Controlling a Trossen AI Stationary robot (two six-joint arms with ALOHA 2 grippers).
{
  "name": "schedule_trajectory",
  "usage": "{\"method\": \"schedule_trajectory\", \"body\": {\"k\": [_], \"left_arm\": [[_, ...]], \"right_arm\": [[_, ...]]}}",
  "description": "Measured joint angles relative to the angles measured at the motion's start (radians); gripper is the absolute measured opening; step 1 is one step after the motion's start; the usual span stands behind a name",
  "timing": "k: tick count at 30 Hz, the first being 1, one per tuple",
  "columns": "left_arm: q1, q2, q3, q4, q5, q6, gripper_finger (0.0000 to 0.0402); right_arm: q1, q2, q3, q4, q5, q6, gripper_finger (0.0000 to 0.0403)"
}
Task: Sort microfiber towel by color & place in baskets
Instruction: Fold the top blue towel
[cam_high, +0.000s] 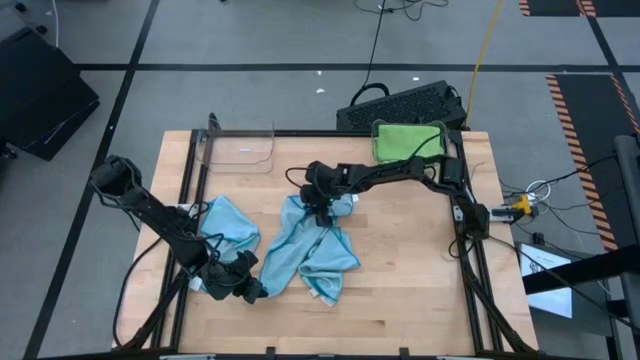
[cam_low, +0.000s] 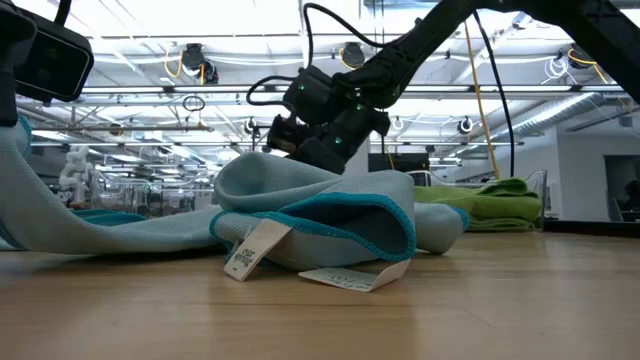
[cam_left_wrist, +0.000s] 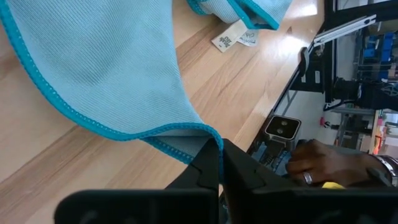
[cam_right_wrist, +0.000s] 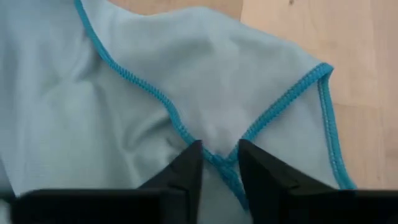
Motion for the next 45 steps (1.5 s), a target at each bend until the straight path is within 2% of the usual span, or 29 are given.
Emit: {"method": "schedule_trajectory", "body": {"k": [3,5,17,20,25,28,32,36,43,45], "left_arm": [[0.0,0.0,0.0,-0.001,0.0,0.0,0.0005],[0.0,0.0,0.0,-0.002,0.0,0.0,0.0009],[0.003,0.0,0.0,-0.007,0.0,0.0,0.0011],[0.003,0.0,0.0,-0.008,0.0,0.007,0.0004],[0.003,0.0,0.0,-0.016,0.0,0.01,0.0011],[0.003,0.001,0.0,-0.01,0.0,0.014,0.0005],[0.003,0.001,0.0,-0.007,0.0,0.016,0.001],[0.003,0.001,0.0,-0.007,0.0,0.016,0.0008],[0.003,0.001,0.0,-0.007,0.0,0.021,0.0009],[0.003,0.001,0.0,-0.007,0.0,0.024,0.0005]], "right_arm": [[0.0,0.0,0.0,-0.018,-0.001,0.0,0.0027],[0.0,0.0,-0.001,-0.017,-0.002,0.0,0.0008],[-0.014,-0.048,-0.002,-0.01,-0.009,0.094,0.0005],[-0.015,-0.046,-0.003,-0.035,-0.019,0.098,0.0026],[0.0,-0.008,-0.003,-0.049,-0.025,0.103,0.0105],[0.012,0.003,-0.004,-0.038,0.021,0.091,0.0149],[0.014,0.013,-0.003,-0.03,0.026,0.077,0.017],[0.014,0.014,-0.003,-0.028,0.03,0.076,0.0141],[0.014,0.016,-0.003,-0.019,0.029,0.082,0.0018],[0.014,0.019,-0.003,-0.02,0.029,0.078,0.0008]]}}
